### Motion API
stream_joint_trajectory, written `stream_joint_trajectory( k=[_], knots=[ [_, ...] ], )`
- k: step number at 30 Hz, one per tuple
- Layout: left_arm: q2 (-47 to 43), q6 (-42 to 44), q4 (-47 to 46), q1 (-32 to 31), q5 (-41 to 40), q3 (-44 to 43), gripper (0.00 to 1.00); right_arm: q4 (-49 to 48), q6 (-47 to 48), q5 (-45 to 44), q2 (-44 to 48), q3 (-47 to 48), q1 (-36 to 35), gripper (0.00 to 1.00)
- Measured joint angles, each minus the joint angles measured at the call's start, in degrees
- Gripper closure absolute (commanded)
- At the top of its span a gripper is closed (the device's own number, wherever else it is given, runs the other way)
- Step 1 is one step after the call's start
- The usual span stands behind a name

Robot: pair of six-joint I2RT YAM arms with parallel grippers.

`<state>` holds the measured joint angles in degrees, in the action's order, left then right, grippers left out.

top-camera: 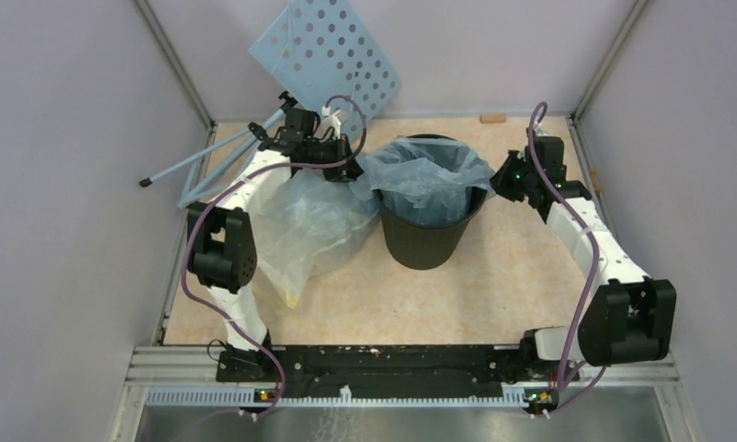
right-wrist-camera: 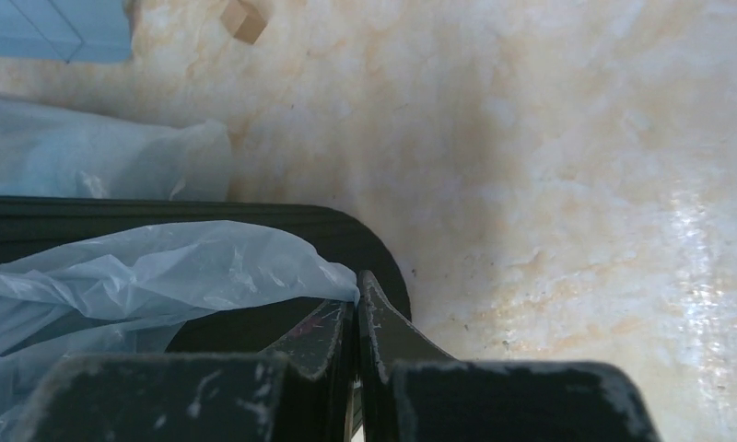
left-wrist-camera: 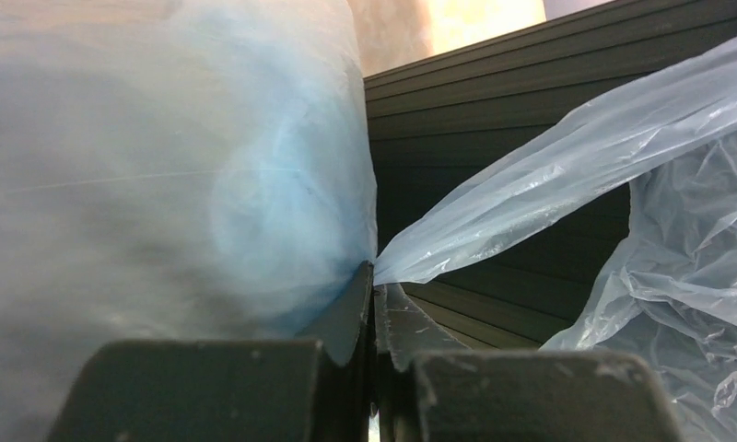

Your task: Put the trash bags into the trash bin

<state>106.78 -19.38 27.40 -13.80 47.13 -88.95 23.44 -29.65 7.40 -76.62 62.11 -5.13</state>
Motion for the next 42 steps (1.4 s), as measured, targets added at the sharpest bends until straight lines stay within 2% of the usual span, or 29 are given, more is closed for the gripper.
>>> stream_joint_trajectory(
  k=[9,25,27,31,33,35,39,42],
  knots=[
    [1.03,0.11,0.87,-1.97,-0.26,-0.02,0.99,-4.96,-0.44,6.45,-0.04,-5.07,0.0,1.0],
    [1.86,1.53,3.93,-2.21,-3.32,1.84,0.99,-4.04,0.04,2.49,1.9,-6.86,0.0,1.0],
    [1.81,1.53,4.46,-2.21,-3.56,2.51,0.95,-3.21,0.04,2.38,2.38,-7.8,0.0,0.99],
    [0.63,1.44,4.92,-2.16,-4.92,2.84,0.74,-0.5,0.72,0.46,4.96,-7.85,0.0,0.75],
    [-1.09,1.03,4.98,-2.03,-5.97,3.26,0.58,0.83,1.38,-1.57,7.65,-7.69,0.02,0.72],
    [-3.32,0.55,4.79,-1.88,-6.82,3.72,0.48,1.51,1.92,-3.19,10.75,-7.5,0.02,0.7],
    [-8.59,-0.66,3.96,-1.64,-8.83,4.46,0.41,3.15,2.49,-5.2,14.69,-4.98,0.04,0.48],
    [-12.46,-1.11,3.23,-1.51,-10.86,5.64,0.37,4.2,2.78,-5.95,16.13,-3.82,0.04,0.47]
  ],
)
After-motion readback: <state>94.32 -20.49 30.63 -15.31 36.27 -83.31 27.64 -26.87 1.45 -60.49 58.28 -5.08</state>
